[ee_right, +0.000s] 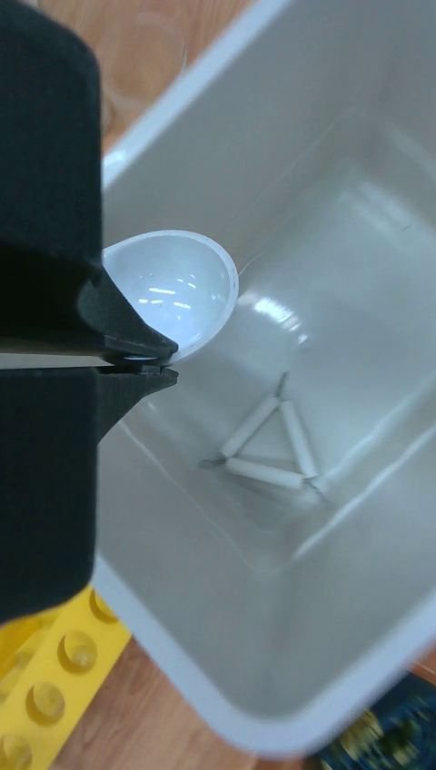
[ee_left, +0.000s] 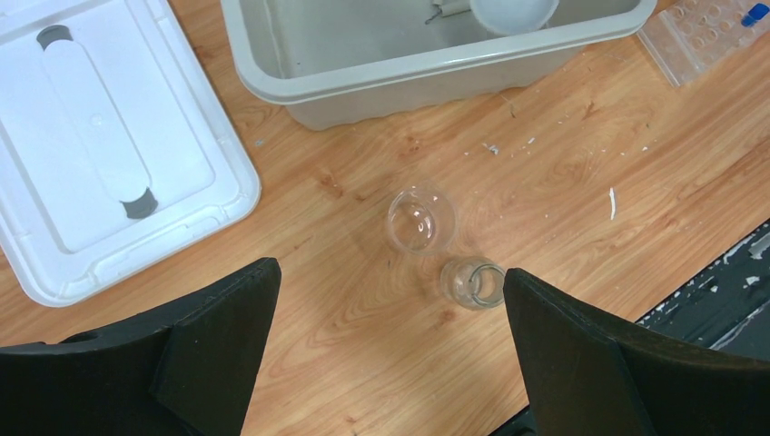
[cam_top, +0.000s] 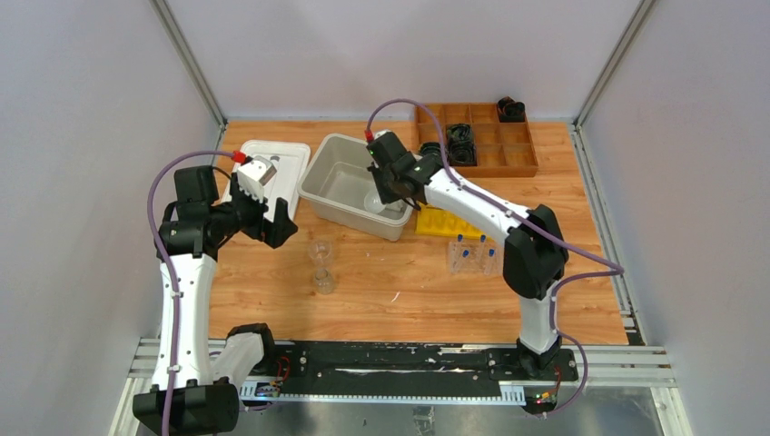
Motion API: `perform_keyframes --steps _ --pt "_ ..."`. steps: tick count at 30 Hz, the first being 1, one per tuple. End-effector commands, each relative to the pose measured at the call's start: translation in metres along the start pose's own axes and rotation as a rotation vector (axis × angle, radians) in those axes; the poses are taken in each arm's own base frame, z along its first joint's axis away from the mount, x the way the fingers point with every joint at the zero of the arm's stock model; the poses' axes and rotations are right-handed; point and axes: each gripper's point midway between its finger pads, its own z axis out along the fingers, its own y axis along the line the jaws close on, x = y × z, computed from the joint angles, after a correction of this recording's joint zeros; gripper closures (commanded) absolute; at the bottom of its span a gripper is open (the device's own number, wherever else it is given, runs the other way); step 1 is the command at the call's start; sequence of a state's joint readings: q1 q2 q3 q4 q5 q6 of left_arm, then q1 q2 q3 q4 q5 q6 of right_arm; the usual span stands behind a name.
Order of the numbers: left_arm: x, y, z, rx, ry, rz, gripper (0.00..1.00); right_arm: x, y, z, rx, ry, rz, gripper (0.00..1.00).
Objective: Organize the chemistry lab equipment
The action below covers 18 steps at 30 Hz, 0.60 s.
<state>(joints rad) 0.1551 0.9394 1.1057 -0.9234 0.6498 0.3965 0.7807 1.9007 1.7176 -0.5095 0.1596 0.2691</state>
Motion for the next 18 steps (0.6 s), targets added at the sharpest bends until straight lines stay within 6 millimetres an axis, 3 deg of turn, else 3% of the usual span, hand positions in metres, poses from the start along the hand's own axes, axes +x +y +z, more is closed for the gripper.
perform_keyframes --steps 1,8,13,18 --pt "-0.005 -0.005 -0.004 0.017 -0.028 0.029 0.01 0.026 -0.015 0.012 0.068 0.102 -0.028 1.00" --pt "0.002 -0.005 0.000 0.035 -0.014 0.025 0.02 0.058 -0.017 0.040 0.093 0.212 -0.056 1.00" --pt "0.019 -0.008 0.011 0.078 0.012 0.050 0.06 0.076 -0.015 0.040 0.052 0.274 -0.094 1.00" --pt "0.040 0.000 0.034 0.106 0.039 0.024 0.10 0.084 -0.018 0.036 0.020 0.302 -0.157 0.99"
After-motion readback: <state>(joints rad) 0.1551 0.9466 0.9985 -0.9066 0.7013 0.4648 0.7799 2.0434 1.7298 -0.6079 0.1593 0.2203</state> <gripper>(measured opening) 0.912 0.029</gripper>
